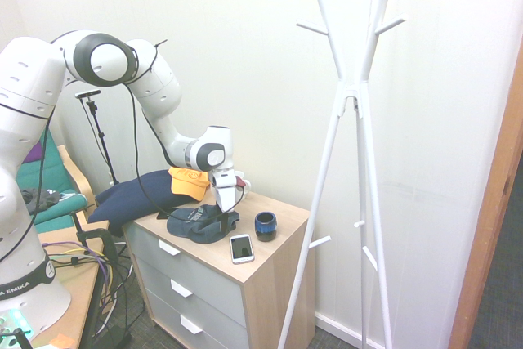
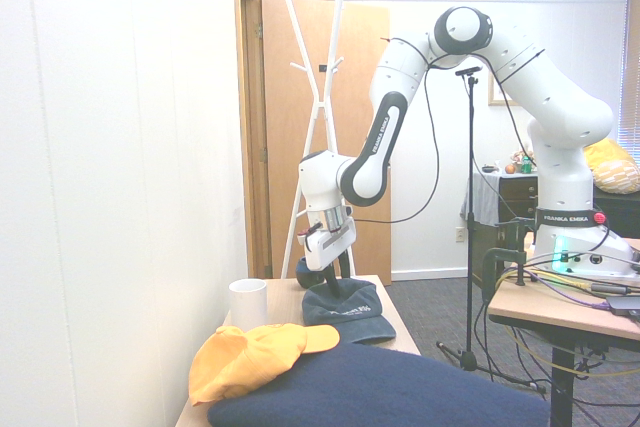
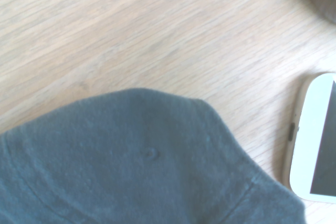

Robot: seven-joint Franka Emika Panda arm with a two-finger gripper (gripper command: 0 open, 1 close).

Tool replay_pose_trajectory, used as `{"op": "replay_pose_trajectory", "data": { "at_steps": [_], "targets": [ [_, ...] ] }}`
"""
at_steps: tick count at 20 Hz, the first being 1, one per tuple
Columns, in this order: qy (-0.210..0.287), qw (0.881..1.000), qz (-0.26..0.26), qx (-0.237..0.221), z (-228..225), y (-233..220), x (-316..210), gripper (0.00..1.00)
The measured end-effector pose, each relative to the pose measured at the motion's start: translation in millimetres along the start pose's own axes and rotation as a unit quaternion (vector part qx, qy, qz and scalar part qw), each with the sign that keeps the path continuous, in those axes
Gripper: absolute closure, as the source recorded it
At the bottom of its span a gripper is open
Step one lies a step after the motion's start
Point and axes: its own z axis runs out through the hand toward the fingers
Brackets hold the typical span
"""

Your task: Hang the cap

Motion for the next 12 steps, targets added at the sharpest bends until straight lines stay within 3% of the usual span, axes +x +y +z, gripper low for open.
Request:
{"op": "replay_pose_trajectory", "data": {
  "at_steps": [8,12],
  "targets": [
    [0.006,1.000,-0.003,0.004,-6,0,4,1.00],
    [0.023,1.000,-0.011,0.012,-42,-2,8,1.00]
  ]
}}
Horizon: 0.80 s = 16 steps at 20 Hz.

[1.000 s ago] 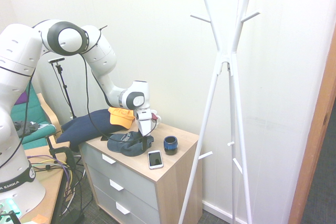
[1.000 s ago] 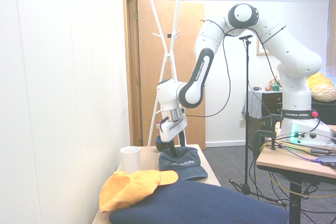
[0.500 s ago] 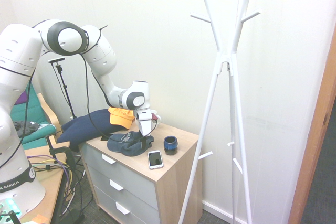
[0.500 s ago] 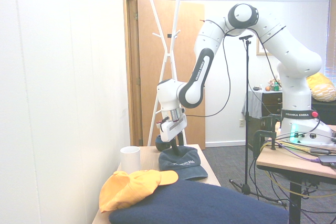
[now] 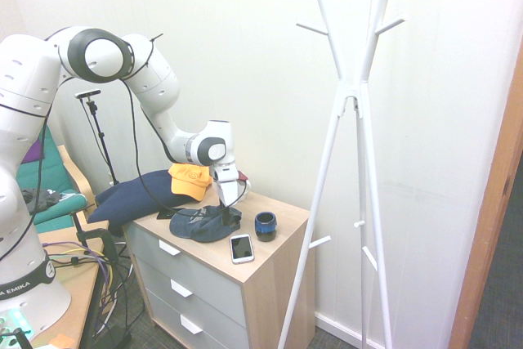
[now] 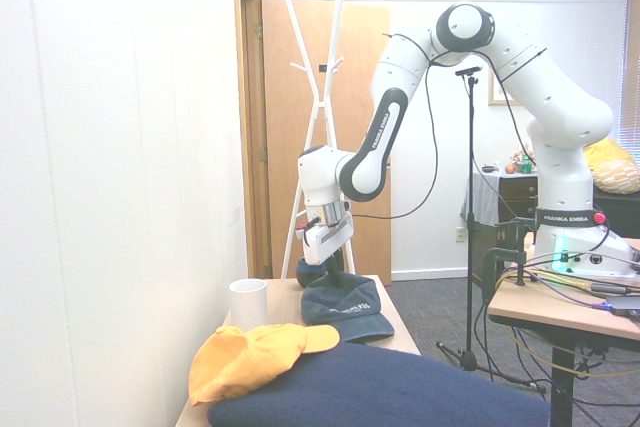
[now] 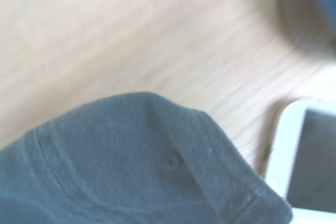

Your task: Hang the cap

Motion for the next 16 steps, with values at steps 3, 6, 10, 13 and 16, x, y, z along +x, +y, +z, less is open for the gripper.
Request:
{"op": "replay_pose_trajectory", "data": {
  "at_steps": [3,6,10,13,16],
  "targets": [
    [0.021,1.000,-0.005,0.012,-53,1,9,1.00],
    [0.045,0.999,-0.013,0.022,-107,7,13,1.00],
    [0.103,0.994,-0.036,0.024,-181,27,11,1.00],
    [0.160,0.986,-0.035,0.018,-243,54,22,1.00],
    [0.222,0.975,-0.017,0.009,-304,88,43,1.00]
  ]
}}
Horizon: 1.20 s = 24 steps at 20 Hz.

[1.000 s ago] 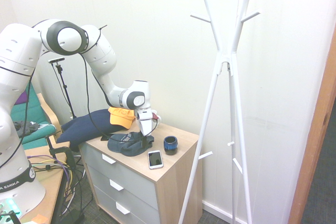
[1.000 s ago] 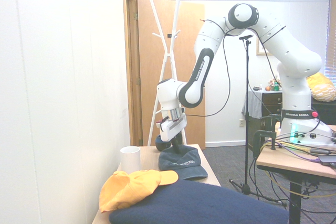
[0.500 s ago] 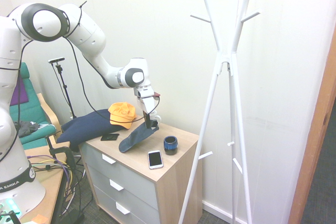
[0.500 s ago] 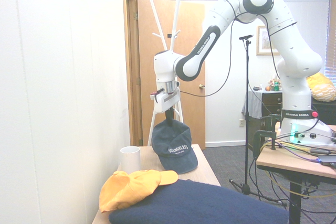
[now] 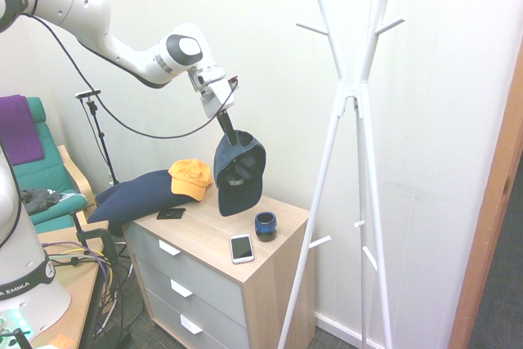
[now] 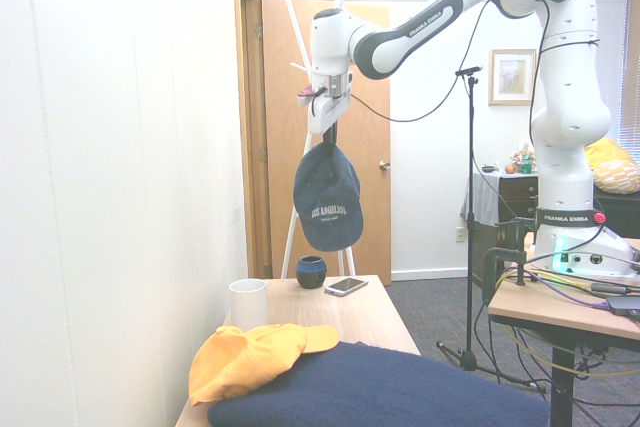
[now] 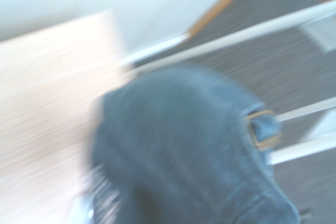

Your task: Hang the cap

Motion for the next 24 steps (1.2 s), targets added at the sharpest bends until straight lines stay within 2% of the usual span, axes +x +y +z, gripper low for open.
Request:
{"op": "replay_pose_trajectory", "data": {
  "at_steps": [3,7,11,18,21,24],
  "targets": [
    [0.053,0.998,0.016,-0.010,-48,35,47,1.00],
    [0.130,0.990,0.036,-0.038,-104,84,115,1.00],
    [0.177,0.982,0.046,-0.050,-152,120,170,1.00],
    [0.209,0.975,0.069,-0.037,-197,165,233,1.00],
    [0.206,0.976,0.071,-0.028,-192,171,255,1.00],
    [0.192,0.979,0.067,-0.024,-166,167,267,1.00]
  ]
}}
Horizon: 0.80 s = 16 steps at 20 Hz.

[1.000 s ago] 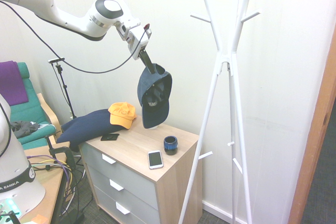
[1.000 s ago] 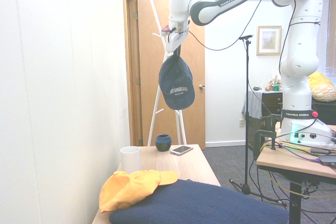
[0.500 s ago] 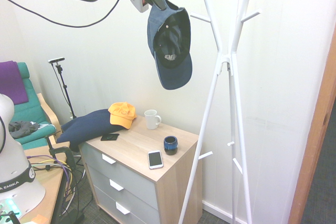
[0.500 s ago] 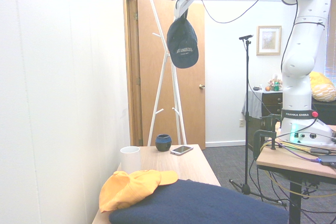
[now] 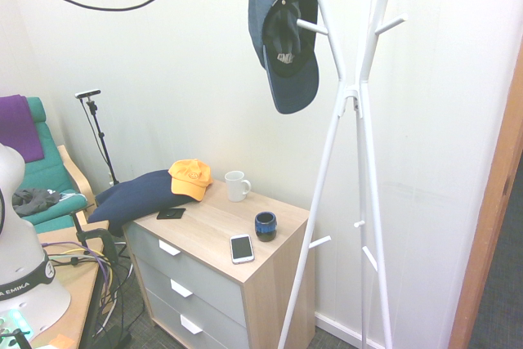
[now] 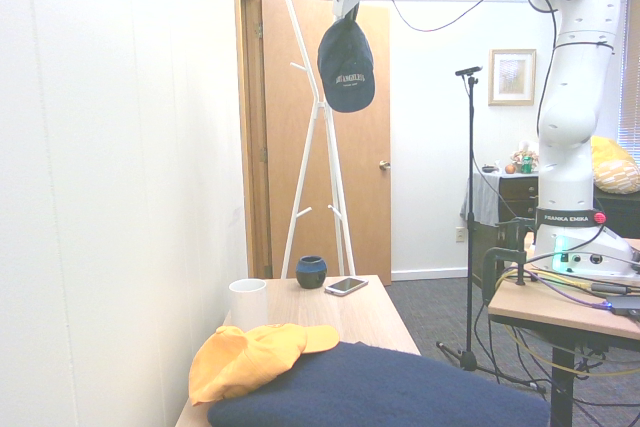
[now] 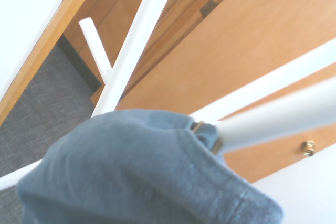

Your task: Hang the cap

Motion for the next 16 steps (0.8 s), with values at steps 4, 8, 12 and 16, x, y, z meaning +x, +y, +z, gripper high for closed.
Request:
{"op": "replay_pose_trajectory", "data": {
  "at_steps": [4,8,12,16],
  "targets": [
    [-0.032,0.999,-0.009,0.003,30,-11,-19,0.00],
    [-0.045,0.999,-0.010,0.005,43,-10,-28,0.00],
    [-0.046,0.999,-0.005,0.004,48,-5,-28,0.00],
    [-0.046,0.999,-0.001,0.004,48,-2,-29,0.00]
  ]
}}
